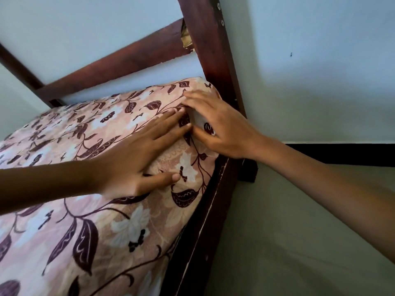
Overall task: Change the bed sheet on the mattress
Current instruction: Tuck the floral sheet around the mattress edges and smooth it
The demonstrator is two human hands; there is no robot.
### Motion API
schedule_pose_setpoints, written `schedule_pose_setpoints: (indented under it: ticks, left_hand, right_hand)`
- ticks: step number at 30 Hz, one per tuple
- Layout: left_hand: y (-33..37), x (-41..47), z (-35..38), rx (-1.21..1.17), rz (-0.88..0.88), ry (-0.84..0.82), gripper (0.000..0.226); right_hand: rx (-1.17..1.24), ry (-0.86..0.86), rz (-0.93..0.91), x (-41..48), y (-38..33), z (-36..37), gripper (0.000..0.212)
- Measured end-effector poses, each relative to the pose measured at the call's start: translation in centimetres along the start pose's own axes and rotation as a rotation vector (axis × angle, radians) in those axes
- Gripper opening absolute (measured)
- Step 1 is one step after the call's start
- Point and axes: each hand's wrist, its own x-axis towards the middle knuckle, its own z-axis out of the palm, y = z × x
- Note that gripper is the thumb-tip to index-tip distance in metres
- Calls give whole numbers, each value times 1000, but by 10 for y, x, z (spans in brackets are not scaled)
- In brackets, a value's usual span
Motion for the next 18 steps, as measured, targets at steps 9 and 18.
schedule_pose_setpoints:
  ticks: [9,18]
  left_hand:
    - [3,-1,14,11,-6,103,95]
    - [5,-1,3,-77,-106,-164,89]
  right_hand:
    - [58,161,-48,20,-3,12,26]
    - [-172,-369,137,47,-40,-11,31]
